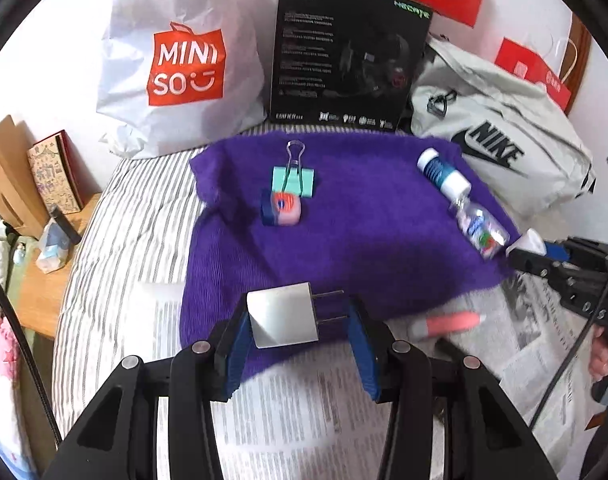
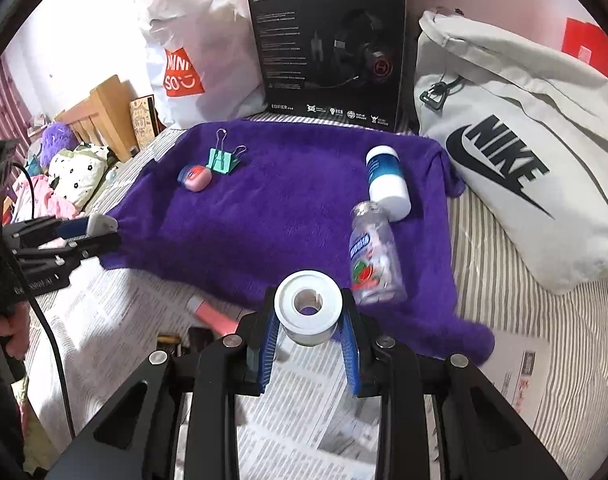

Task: Organize rigid objects
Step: 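Place the adapter on the towel with the left gripper while the right gripper places the tape roll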

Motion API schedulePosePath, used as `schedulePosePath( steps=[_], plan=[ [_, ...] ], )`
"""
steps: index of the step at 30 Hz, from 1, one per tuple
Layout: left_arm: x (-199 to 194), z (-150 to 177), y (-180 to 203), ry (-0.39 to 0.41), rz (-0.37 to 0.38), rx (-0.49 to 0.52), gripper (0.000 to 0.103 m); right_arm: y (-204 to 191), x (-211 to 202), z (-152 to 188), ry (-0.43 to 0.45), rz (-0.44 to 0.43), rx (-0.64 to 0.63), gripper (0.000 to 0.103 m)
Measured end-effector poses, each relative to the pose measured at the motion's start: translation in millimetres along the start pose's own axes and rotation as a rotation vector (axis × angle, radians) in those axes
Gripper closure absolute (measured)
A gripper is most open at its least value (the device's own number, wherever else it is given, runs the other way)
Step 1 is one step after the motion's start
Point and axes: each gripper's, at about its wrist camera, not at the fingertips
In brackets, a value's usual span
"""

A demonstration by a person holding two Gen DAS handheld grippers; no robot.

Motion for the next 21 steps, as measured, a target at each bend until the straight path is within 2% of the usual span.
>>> schedulePosePath(
  steps=[10,21],
  plan=[
    [31.4,-28.1,-10.1,-0.022,0.008,0.018,0.060,-2.5,30.5,-27.3,-0.041,0.007,-0.023,0.075],
    [62.7,-34.8,-18.3,-0.047,0.052,-0.003,0.060,0.9,66.0,-27.8,-0.112,0.044,-0.013,0.075]
  ],
)
Point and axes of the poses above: each gripper's, at about its wrist camera, not at the fingertips, and x roughly the way its jaws point, y to its right, z to its underside, and after that the axes turned 12 degrees about x, right-handed
